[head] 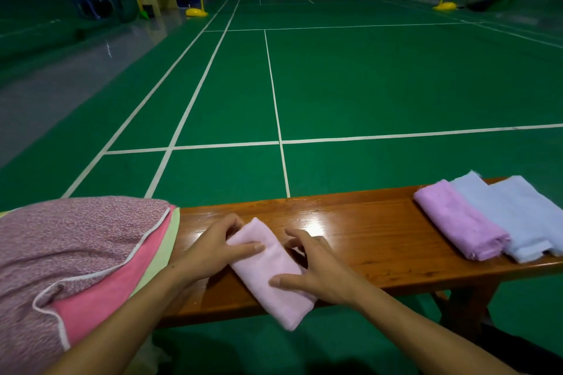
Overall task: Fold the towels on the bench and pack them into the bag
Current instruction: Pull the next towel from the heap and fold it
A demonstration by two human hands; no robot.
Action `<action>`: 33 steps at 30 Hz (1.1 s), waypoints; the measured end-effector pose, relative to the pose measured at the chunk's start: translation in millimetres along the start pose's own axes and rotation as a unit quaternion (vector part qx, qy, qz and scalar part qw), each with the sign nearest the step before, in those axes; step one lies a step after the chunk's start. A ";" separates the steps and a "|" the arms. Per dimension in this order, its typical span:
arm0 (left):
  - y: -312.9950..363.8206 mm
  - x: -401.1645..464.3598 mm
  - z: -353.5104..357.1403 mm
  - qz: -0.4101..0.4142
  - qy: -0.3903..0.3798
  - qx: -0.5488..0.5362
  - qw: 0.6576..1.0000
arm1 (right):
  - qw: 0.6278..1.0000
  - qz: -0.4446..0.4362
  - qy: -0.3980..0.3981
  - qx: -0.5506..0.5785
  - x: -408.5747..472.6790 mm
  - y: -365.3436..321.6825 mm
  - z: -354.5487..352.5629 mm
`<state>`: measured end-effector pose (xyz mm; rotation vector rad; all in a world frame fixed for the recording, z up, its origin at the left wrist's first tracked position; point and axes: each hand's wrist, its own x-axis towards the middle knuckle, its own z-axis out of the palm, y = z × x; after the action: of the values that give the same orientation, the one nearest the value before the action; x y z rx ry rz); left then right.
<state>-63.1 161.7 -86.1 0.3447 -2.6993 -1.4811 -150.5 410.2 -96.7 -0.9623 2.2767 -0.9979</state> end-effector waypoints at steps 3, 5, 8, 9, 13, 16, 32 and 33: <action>15.6 -5.6 1.4 0.048 -0.007 -0.060 0.997 | 0.996 -0.010 -0.031 0.083 0.0 -2.2 -1.6; 23.1 -8.2 2.2 0.058 -0.010 -0.066 0.996 | 0.992 -0.017 -0.046 0.117 -1.9 -1.2 -2.8; 27.3 -8.4 4.6 0.041 0.006 -0.063 0.997 | 0.991 -0.032 -0.044 0.123 -10.3 -0.8 -7.7; 29.7 -7.1 6.2 0.028 0.014 -0.067 0.997 | 0.991 -0.037 -0.036 0.121 -14.6 -1.2 -11.0; 48.6 6.5 23.1 -0.006 0.053 -0.091 0.994 | 0.993 -0.053 0.013 0.107 -31.4 3.7 -30.3; 66.8 26.2 49.2 -0.036 0.071 -0.143 0.987 | 0.993 -0.066 0.063 0.081 -42.0 19.8 -47.1; 142.7 125.7 223.0 0.188 0.072 0.102 0.974 | 0.910 0.172 0.275 -0.259 -81.7 132.6 -167.6; 139.5 123.9 238.8 0.207 0.031 0.163 0.964 | 0.897 0.209 0.251 -0.299 -84.9 139.2 -169.7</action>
<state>-242.4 405.1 -107.2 -0.1598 -2.7336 -0.9031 -262.8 616.7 -86.3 -0.3844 3.1475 -0.3732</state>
